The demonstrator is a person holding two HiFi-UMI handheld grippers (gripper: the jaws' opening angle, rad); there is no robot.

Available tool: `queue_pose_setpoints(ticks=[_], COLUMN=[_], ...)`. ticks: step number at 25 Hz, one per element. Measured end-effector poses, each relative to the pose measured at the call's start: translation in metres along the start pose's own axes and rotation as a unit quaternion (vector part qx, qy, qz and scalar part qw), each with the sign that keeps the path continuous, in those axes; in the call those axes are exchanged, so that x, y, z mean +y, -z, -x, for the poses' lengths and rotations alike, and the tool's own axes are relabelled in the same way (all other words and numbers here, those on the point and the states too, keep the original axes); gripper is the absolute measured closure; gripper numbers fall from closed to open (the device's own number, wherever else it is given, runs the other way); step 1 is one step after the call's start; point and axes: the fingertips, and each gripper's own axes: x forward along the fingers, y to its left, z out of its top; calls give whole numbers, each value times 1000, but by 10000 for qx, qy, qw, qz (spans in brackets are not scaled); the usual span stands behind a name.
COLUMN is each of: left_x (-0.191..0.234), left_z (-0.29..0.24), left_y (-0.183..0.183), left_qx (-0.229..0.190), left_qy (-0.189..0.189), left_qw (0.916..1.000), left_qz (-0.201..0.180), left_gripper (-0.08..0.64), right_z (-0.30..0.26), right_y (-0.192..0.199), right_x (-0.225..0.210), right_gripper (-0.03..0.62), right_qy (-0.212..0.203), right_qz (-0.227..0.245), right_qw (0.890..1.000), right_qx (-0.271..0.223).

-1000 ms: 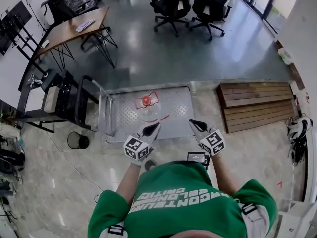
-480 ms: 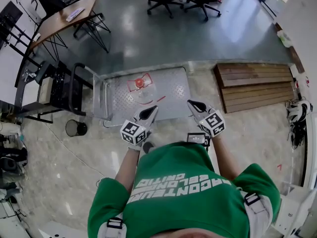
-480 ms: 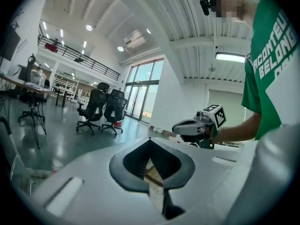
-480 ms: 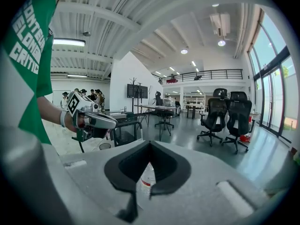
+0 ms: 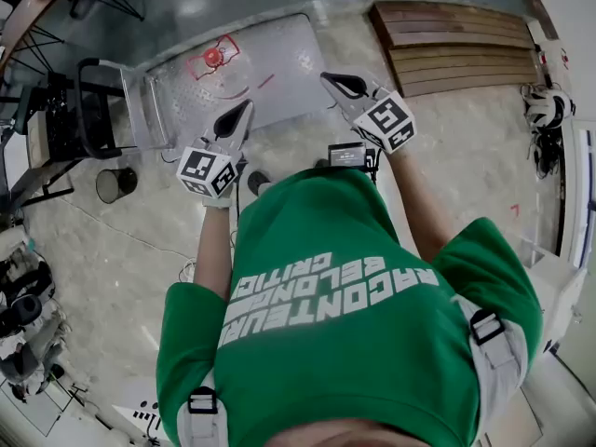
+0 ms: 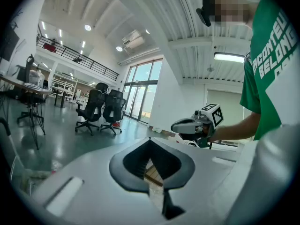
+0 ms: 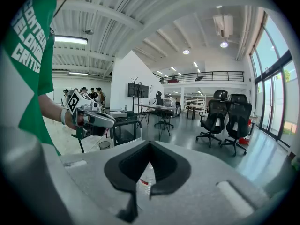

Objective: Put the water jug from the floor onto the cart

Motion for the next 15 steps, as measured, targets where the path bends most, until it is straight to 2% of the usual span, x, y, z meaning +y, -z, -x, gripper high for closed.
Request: queue_pose_setpoints(ticks=[15], left_x=[7], left_z=[5], left_y=[3], left_qx=[36], left_qy=[8], left_qw=[10000], left_qz=[30], left_gripper=[545], right_z=[-10], right_y=[0], right_x=[9], right_gripper=[600], right_qy=[-74], right_qz=[195], right_qw=[9997], right_qx=[118])
